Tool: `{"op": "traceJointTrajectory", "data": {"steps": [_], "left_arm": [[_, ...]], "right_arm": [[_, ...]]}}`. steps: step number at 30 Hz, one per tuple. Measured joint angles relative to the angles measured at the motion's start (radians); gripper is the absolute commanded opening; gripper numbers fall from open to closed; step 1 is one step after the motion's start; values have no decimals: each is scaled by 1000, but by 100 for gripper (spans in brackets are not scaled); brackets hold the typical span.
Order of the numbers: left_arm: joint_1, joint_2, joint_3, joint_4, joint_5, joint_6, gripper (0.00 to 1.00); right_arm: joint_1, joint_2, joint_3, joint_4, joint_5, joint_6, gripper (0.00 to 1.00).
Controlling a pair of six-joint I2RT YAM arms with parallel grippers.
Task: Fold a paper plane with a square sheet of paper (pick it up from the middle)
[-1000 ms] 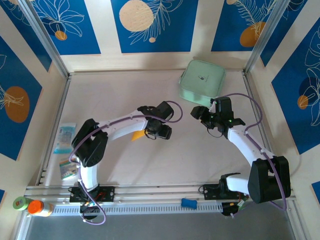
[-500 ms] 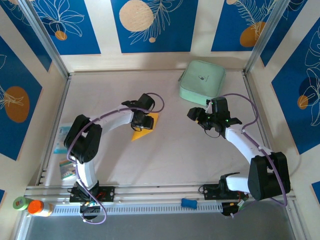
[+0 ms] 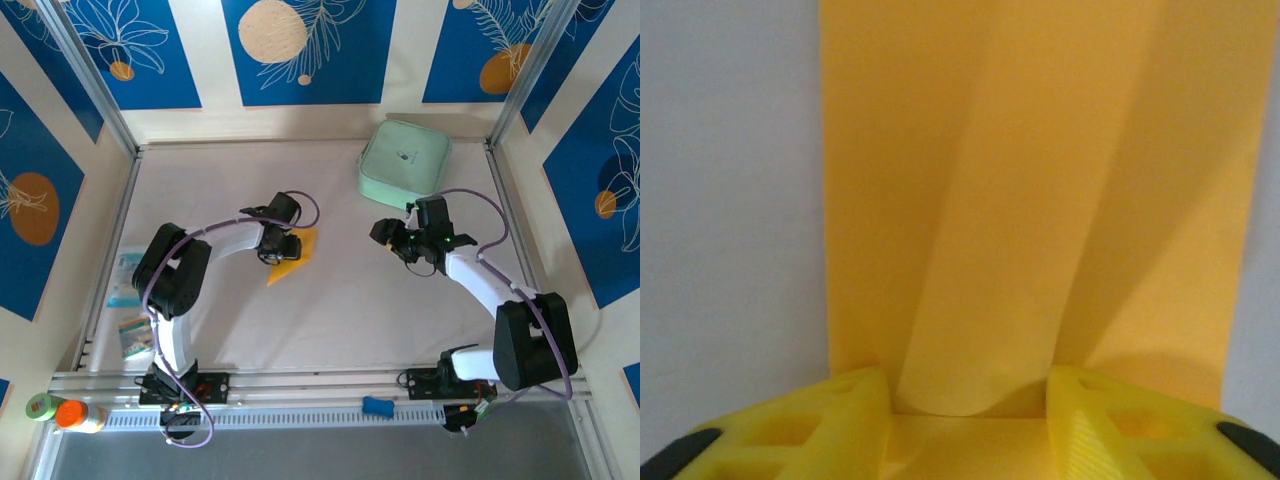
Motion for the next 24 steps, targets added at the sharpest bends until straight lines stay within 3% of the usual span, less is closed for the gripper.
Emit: {"op": "traceJointTrajectory", "data": {"steps": [7,16,24], "left_arm": [[24,-14,-53,106,97,-20,26],[-12,-29,-101,185,168,-24,22],[-41,-31,-119,214,203,-35,20]], "right_arm": [[86,114,51,-10,-34,60,59],[241,274,128,-12,-48,158,50],[279,389,148,9,-68,248,38]]}}
